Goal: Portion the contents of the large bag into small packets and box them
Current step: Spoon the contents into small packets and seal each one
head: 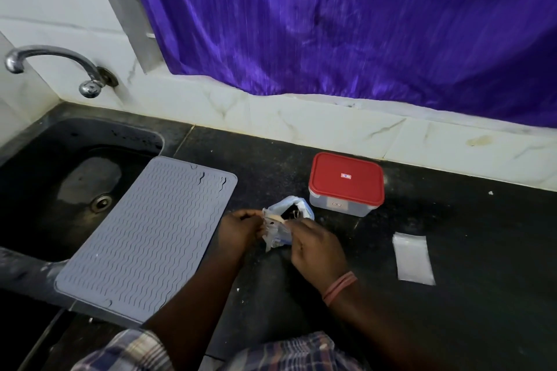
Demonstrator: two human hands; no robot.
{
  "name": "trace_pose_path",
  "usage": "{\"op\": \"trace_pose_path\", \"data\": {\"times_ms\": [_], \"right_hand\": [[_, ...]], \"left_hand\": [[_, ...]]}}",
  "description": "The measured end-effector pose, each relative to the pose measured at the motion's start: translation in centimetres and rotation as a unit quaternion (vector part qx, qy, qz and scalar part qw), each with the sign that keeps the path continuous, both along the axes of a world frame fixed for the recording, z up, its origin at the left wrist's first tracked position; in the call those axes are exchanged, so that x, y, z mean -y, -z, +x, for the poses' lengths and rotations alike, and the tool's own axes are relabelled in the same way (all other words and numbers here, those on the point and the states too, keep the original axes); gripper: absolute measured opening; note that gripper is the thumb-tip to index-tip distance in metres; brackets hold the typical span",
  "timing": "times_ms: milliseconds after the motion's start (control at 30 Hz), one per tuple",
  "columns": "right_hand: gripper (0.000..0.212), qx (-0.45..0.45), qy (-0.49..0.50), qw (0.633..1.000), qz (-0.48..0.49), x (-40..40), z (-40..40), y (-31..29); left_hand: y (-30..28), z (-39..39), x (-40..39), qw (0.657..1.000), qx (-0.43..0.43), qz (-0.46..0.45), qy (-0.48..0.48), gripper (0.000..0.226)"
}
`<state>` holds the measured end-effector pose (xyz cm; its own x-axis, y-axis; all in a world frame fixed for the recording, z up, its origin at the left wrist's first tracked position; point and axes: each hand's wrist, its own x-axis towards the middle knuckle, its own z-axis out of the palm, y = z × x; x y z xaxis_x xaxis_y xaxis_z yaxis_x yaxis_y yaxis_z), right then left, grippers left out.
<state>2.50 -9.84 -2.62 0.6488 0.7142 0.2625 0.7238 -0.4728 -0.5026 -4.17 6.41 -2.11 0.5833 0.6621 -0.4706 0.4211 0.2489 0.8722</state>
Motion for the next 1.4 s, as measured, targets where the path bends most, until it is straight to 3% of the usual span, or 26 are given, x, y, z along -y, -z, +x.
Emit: {"op": "trace_pose_path", "data": {"times_ms": [67, 167, 300, 400, 433, 500, 600, 700, 767, 833, 900, 967, 1067, 1167, 1300, 1400], "right_hand": [[0.026, -0.085, 0.083, 0.988, 0.101, 0.3, 0.5, -0.6], [0.018, -0.213, 0.246, 0.929, 0.178, 0.3, 1.6, -1.1], [0.017, -0.305, 0.328, 0.888, 0.107, -0.5, 3.3, 1.1], [0.023, -0.362, 0.314, 0.877, 0.041, -1.6, 3.4, 2.1], [0.022, -0.354, 0.289, 0.890, 0.000, -1.8, 3.1, 2.2], [0.022, -0.248, 0.242, 0.933, -0.099, -2.0, 2.7, 2.5], [0.029, -0.125, 0.238, 0.950, -0.160, -1.8, 2.5, 1.7], [0.044, -0.186, 0.114, 0.976, 0.013, -1.9, 3.4, 0.1], [0.053, -0.292, 0.002, 0.951, 0.103, -2.2, 3.7, -1.7], [0.051, -0.340, -0.040, 0.929, 0.140, -2.5, 3.8, -3.1], [0.038, -0.346, -0.014, 0.922, 0.171, -2.8, 4.1, -4.1], [0.026, -0.356, 0.033, 0.909, 0.216, -2.8, 4.3, -4.7], [0.017, -0.370, 0.089, 0.884, 0.270, -2.4, 4.7, -5.3], [0.007, -0.371, 0.138, 0.866, 0.306, -1.9, 5.1, -6.1], [0.008, -0.372, 0.163, 0.846, 0.347, -1.2, 5.4, -7.4], [0.005, -0.409, 0.156, 0.820, 0.369, -0.5, 5.6, -7.9]], "left_hand": [[-0.5, -0.1, 0.1, 1.000, -0.006, -0.015, -0.003, 0.016], [-0.5, -0.2, 0.1, 0.999, -0.030, -0.014, -0.017, 0.016], [-0.3, 0.2, -0.3, 0.996, -0.082, 0.021, -0.005, 0.013], [-0.9, 0.6, -0.4, 0.993, -0.083, 0.081, 0.017, 0.022], [-1.5, 0.7, -0.3, 0.992, -0.082, 0.092, 0.025, 0.023], [-2.6, 1.0, -0.2, 0.990, -0.073, 0.112, 0.041, 0.023], [-4.5, 1.7, -0.8, 0.984, -0.075, 0.139, 0.083, 0.020], [-6.4, 2.3, -1.3, 0.973, -0.069, 0.161, 0.152, 0.019], [-7.9, 2.4, -1.3, 0.966, -0.054, 0.160, 0.197, 0.017], [-8.6, 2.6, -1.3, 0.962, -0.034, 0.145, 0.228, 0.016], [-8.6, 2.8, -1.1, 0.974, 0.007, 0.083, 0.210, 0.015], [-8.5, 2.8, -0.3, 0.987, 0.080, -0.015, 0.138, 0.029], [-7.7, 2.4, 0.3, 0.984, 0.132, -0.044, 0.112, 0.053], [-6.2, 1.7, 1.0, 0.976, 0.136, -0.038, 0.164, 0.031], [-4.9, 1.9, 1.4, 0.976, 0.188, -0.078, 0.078, 0.012], [-5.1, 2.6, 1.5, 0.963, 0.214, -0.164, 0.028, 0.009]]}}
